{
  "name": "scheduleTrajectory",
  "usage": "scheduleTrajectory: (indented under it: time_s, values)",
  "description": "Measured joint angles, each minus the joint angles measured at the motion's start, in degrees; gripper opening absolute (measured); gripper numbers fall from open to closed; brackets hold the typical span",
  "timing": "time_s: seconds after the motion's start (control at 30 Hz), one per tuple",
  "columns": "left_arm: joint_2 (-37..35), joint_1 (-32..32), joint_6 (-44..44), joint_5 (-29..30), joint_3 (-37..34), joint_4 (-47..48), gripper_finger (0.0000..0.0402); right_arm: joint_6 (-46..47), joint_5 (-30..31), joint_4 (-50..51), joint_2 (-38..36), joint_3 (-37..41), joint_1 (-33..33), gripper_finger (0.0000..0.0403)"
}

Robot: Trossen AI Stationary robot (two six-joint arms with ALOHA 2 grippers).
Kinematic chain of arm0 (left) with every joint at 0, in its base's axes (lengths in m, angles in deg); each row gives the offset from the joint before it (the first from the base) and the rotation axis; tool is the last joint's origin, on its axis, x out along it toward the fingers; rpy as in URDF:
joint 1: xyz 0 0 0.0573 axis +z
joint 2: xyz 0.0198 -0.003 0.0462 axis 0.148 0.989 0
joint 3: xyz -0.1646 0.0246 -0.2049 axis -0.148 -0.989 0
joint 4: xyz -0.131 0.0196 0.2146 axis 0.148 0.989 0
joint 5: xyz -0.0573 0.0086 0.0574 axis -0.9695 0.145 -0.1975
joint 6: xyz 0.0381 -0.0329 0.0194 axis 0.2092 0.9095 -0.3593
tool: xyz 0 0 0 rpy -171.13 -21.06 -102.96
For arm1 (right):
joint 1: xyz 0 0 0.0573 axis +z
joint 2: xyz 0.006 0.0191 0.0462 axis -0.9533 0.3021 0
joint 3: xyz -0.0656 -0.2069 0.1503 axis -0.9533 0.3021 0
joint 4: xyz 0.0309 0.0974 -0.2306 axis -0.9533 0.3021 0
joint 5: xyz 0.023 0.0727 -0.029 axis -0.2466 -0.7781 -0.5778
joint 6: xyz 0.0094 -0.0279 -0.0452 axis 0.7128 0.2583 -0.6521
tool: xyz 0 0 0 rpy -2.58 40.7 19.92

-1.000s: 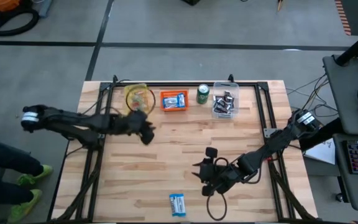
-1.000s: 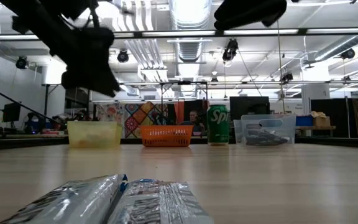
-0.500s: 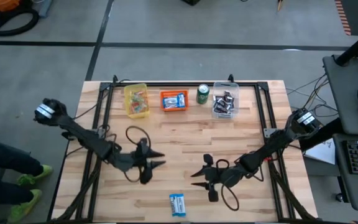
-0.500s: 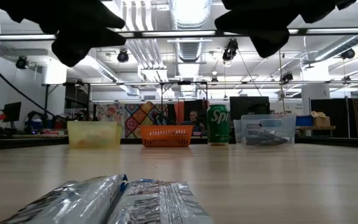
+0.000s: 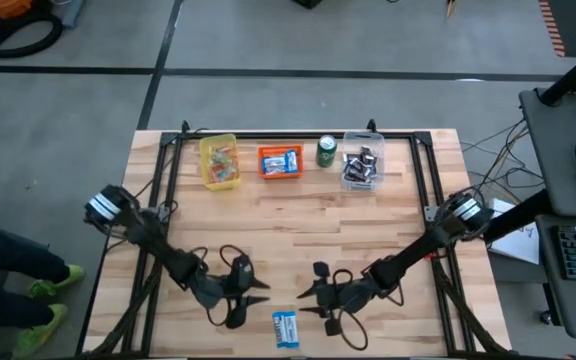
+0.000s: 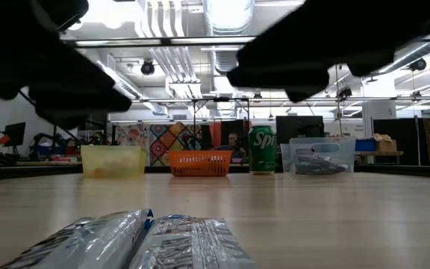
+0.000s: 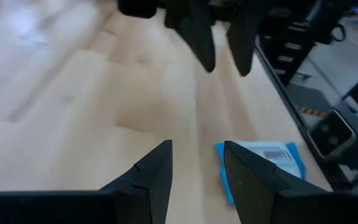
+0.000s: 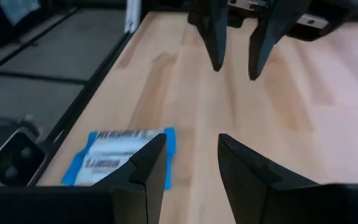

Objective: Organize candy in baskets
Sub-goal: Put the white chocolate into the orange bin

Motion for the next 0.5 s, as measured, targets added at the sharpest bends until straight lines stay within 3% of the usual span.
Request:
scheduleTrajectory:
  time_s: [0.27,0.5]
  values:
    - [10.97,-2.18,-1.34,-0.05,1.16,-17.61,0.0108,-0.64,-2.54,-0.38,5.99,-2.32,0.03,0.0132]
    - [19.28,-3.05,-5.06,-0.33,9.57,-16.93,0.0075,-1.58,-9.48,-4.98,12.05,-6.42,-0.03,0.0128]
